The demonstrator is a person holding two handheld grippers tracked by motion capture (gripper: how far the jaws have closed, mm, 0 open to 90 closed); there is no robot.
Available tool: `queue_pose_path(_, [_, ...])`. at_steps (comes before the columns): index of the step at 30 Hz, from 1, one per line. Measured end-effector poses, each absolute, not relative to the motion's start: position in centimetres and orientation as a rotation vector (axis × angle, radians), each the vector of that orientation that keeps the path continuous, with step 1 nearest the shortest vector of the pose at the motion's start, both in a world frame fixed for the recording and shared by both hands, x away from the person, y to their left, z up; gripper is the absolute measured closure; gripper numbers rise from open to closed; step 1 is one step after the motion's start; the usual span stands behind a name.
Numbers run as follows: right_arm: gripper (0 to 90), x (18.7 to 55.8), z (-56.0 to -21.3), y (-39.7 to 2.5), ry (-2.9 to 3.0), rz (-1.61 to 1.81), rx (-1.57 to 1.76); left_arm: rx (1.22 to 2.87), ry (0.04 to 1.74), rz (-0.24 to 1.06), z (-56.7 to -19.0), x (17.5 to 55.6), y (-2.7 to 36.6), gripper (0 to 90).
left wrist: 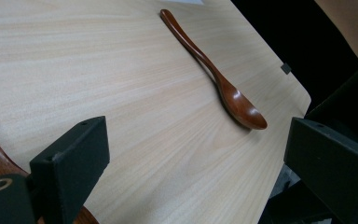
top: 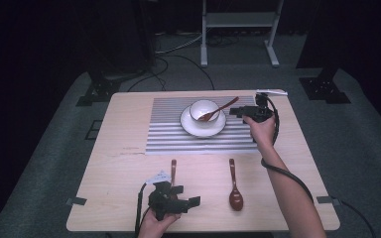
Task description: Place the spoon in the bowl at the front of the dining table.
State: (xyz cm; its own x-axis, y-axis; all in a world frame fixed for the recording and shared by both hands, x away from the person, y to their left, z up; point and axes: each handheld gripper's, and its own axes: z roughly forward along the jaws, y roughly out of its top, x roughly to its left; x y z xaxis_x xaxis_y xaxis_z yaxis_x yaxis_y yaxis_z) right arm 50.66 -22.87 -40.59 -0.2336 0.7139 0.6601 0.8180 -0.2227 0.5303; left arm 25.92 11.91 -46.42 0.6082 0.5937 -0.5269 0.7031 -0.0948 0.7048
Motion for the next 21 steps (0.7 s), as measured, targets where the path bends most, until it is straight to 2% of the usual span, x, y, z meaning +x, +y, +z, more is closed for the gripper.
queue_pose_path(21, [47.0, 48.8, -40.5, -23.5, -1.912, -1.446, -1.781, 1.767, 1.076, -0.119, -46.4, 26.2, 12.3, 5.6])
